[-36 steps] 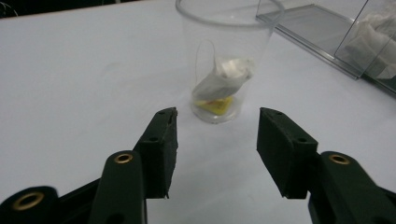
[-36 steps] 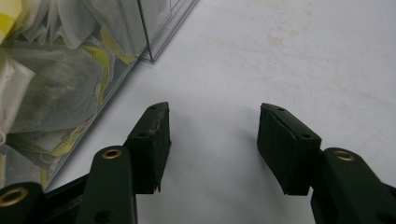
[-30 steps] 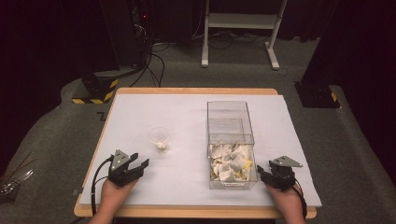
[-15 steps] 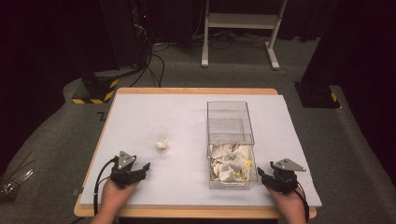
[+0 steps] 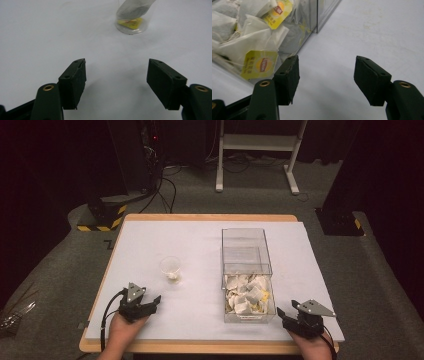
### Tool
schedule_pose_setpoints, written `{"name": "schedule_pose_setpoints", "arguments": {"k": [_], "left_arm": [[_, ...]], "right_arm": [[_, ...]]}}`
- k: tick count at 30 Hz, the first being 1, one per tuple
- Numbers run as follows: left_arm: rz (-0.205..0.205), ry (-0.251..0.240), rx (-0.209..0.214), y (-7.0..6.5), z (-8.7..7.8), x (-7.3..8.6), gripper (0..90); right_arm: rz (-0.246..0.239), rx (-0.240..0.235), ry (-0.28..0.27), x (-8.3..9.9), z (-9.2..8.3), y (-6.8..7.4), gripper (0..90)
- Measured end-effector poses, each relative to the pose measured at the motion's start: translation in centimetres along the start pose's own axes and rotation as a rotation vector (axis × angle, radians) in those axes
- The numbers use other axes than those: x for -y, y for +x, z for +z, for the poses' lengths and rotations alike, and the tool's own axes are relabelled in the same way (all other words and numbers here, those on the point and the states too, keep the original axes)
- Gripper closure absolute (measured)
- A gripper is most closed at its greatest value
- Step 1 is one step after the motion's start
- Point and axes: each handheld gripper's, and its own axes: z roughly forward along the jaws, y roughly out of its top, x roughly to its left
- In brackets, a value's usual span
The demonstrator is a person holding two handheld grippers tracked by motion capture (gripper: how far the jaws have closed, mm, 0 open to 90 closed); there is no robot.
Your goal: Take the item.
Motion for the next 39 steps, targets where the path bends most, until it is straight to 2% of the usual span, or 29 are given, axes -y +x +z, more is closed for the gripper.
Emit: {"name": "schedule_pose_setpoints", "arguments": {"k": [8,11,18,31,39], "left_arm": [[-0.010,0.011,0.010,0.2,0.1,0.0,32.5],[-0.019,0.033,0.010,0.3,0.4,-0.2,33.5],[-0.029,0.033,0.016,0.4,0.5,-0.3,34.1],[-0.037,0.033,0.030,0.6,0.5,-0.3,34.1],[-0.039,0.030,0.034,0.6,0.6,-0.3,34.1]], "right_arm": [[0.006,-0.021,-0.017,0.7,-1.5,0.6,36.2],[0.008,-0.033,-0.033,0.9,-2.0,0.7,35.4],[0.005,-0.063,-0.044,1.1,-2.7,1.4,33.3],[-0.006,-0.111,-0.066,1.0,-3.1,2.4,31.5],[-0.028,-0.123,-0.076,0.9,-2.8,2.9,30.0]]}}
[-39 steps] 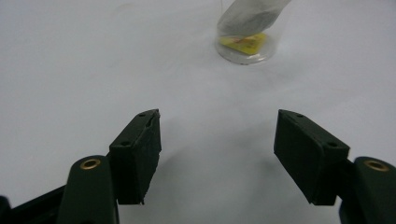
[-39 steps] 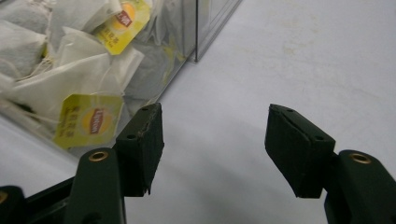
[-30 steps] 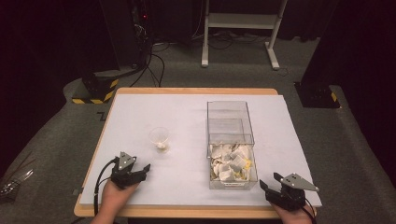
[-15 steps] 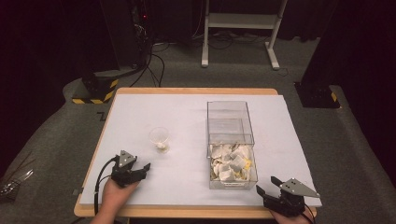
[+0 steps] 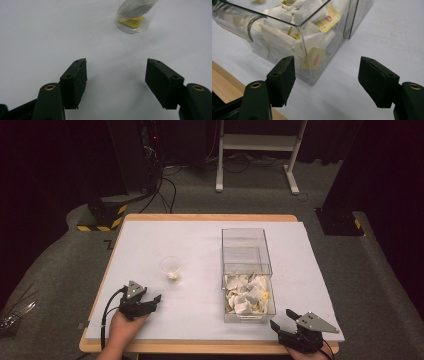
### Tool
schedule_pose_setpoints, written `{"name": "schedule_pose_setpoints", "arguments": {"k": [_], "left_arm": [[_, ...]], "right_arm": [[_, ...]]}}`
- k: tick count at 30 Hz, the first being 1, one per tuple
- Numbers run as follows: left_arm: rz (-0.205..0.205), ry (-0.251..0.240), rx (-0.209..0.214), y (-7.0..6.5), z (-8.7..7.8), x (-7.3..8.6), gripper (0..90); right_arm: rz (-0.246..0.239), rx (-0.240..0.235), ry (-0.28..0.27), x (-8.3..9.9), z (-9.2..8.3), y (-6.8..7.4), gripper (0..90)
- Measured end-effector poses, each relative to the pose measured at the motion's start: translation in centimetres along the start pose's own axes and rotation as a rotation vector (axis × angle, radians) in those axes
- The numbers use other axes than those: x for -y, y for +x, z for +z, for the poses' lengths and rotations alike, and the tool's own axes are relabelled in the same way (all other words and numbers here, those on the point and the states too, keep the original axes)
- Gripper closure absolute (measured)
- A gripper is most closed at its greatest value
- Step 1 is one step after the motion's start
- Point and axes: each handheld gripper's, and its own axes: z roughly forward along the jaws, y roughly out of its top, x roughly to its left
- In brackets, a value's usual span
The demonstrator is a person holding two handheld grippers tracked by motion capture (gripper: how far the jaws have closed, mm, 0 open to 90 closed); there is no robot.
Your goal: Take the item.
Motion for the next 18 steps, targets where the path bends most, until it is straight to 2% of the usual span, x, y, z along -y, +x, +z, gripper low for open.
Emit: {"name": "schedule_pose_setpoints", "arguments": {"k": [18], "left_arm": [[0.013,0.000,0.002,-0.1,-0.1,0.1,34.4]], "right_arm": [[-0.044,-0.039,-0.013,-0.7,1.2,0.9,28.9]]}}
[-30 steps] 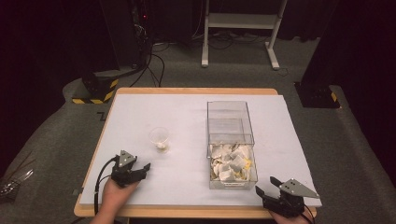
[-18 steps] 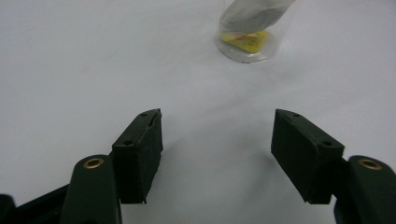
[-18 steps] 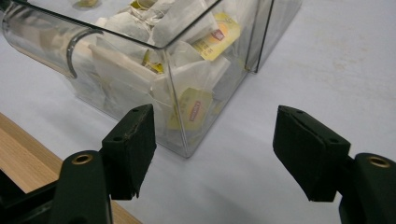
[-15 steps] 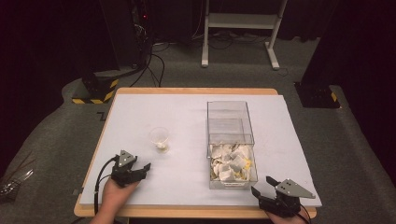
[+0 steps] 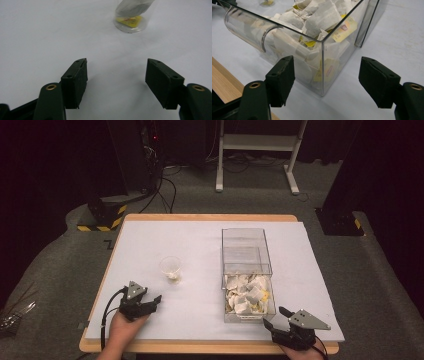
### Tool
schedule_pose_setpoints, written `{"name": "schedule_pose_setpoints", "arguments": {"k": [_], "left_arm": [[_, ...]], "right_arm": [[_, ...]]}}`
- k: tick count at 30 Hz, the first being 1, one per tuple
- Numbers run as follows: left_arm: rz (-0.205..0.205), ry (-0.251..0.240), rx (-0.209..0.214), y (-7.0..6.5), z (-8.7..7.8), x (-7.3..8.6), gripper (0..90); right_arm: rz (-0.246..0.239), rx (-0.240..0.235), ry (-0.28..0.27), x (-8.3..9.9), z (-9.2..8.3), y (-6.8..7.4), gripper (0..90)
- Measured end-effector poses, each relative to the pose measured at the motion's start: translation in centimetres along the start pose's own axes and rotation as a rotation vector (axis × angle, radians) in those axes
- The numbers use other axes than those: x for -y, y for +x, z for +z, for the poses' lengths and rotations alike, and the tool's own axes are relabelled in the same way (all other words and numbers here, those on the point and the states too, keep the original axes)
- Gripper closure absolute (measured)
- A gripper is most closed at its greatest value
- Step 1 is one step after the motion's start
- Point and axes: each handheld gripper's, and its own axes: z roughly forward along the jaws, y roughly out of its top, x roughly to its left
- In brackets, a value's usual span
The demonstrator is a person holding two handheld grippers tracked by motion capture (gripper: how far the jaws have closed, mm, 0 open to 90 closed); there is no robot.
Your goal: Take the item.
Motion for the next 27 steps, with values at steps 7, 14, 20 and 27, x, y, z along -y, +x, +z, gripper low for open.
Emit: {"name": "schedule_pose_setpoints", "arguments": {"k": [7,14,20,27], "left_arm": [[-0.008,0.003,-0.004,0.0,0.1,0.0,36.2],[0.004,0.010,-0.018,-0.1,0.1,0.0,37.5],[-0.008,0.017,-0.008,0.0,0.2,0.0,37.6],[0.007,0.022,-0.026,-0.3,0.2,0.0,35.6]], "right_arm": [[-0.023,-0.012,-0.004,-0.4,0.8,0.3,25.3],[-0.035,-0.021,-0.007,-0.9,1.5,0.2,24.7],[-0.038,-0.011,-0.010,-1.3,2.1,-0.1,24.0],[-0.035,0.006,-0.009,-1.8,3.1,-0.3,19.8]]}}
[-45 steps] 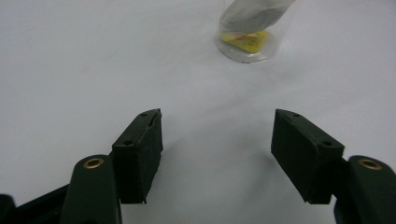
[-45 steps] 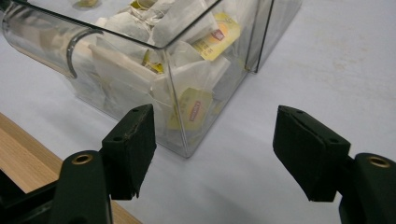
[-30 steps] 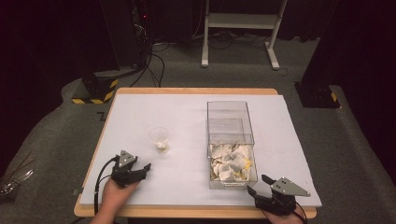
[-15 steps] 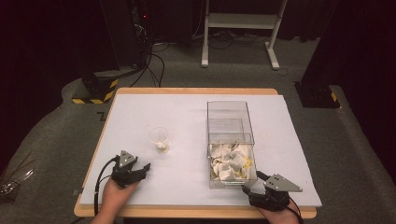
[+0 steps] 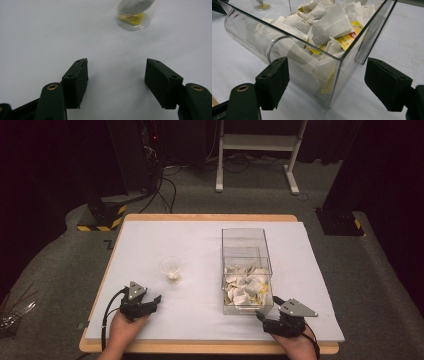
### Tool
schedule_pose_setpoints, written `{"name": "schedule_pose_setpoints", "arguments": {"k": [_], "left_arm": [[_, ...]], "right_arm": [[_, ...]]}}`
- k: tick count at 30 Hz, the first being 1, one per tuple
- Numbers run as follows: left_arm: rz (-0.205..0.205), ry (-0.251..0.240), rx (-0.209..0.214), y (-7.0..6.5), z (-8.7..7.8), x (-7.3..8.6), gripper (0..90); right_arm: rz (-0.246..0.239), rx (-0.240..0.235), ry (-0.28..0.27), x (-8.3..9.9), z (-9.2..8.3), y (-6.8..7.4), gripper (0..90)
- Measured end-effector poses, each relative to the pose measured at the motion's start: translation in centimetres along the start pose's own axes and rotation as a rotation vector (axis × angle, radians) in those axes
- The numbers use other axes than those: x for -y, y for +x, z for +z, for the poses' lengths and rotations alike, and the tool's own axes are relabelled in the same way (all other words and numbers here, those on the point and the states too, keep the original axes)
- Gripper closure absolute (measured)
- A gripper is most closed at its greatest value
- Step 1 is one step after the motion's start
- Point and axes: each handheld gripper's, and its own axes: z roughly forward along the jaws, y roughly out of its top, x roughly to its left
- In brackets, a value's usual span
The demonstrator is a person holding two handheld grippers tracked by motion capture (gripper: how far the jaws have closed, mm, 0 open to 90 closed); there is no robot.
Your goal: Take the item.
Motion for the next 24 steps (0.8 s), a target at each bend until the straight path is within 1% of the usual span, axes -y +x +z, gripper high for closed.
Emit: {"name": "schedule_pose_setpoints", "arguments": {"k": [3,4,8,10,12,17,21,24], "left_arm": [[-0.006,0.000,0.006,0.1,0.0,0.0,35.6],[0.004,0.004,-0.001,0.0,0.0,0.0,35.6],[0.042,-0.010,-0.053,-0.5,-0.2,0.1,35.8],[0.053,-0.015,-0.071,-0.7,-0.2,0.1,35.8],[0.054,-0.015,-0.073,-0.7,-0.2,0.1,35.7],[0.041,-0.007,-0.059,-0.5,-0.2,0.1,35.8],[0.040,-0.006,-0.049,-0.5,-0.2,0.1,36.0],[0.036,-0.006,-0.043,-0.5,-0.2,0.1,36.0]], "right_arm": [[0.004,0.019,-0.001,-0.2,0.4,-0.1,19.3],[0.009,0.027,-0.002,-0.3,0.5,-0.1,19.3],[0.014,0.035,-0.008,-0.4,0.7,-0.3,19.2],[0.020,0.038,-0.011,-0.5,0.8,-0.3,19.2],[0.017,0.041,-0.016,-0.6,1.0,-0.3,19.0],[0.014,0.061,-0.020,-0.9,1.3,-0.1,19.0],[0.023,0.087,-0.023,-1.0,1.6,-0.1,19.0],[0.020,0.099,-0.025,-1.1,1.8,-0.1,19.0]]}}
